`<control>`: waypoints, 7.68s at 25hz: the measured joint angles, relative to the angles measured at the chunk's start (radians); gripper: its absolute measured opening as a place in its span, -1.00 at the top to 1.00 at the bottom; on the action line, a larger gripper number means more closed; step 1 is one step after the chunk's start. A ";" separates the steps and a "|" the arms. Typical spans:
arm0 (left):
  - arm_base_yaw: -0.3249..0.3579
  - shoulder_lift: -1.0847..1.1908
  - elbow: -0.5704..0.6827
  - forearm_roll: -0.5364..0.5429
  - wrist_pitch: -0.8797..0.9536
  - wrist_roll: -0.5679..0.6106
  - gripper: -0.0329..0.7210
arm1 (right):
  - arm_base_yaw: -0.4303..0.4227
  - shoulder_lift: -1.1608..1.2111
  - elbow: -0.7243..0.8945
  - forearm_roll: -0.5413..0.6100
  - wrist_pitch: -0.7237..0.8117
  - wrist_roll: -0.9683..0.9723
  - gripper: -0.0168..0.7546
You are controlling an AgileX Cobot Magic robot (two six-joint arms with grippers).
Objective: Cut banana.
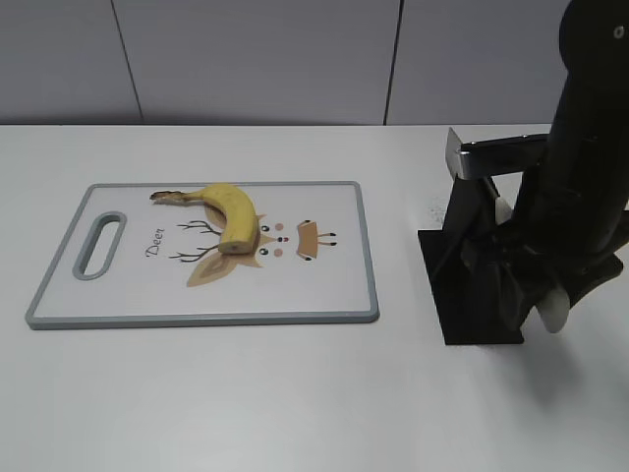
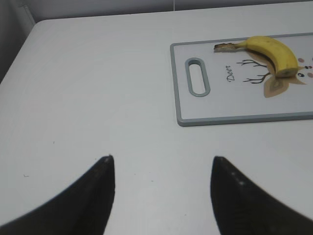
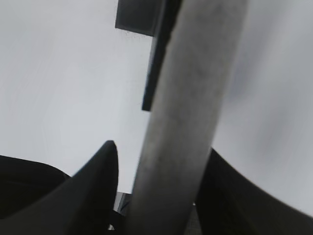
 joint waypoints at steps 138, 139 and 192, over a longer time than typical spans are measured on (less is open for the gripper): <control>-0.246 1.576 -0.950 -0.265 -0.021 1.251 -0.66 | -0.002 0.244 -0.644 0.369 -0.016 -1.501 0.50; -0.251 1.593 -0.950 -0.263 -0.030 1.251 -0.66 | -0.002 0.252 -0.648 0.373 -0.018 -1.503 0.50; -0.337 1.884 -0.905 -0.214 -0.308 1.181 0.85 | -0.010 0.452 -0.658 0.308 -0.041 -1.278 0.46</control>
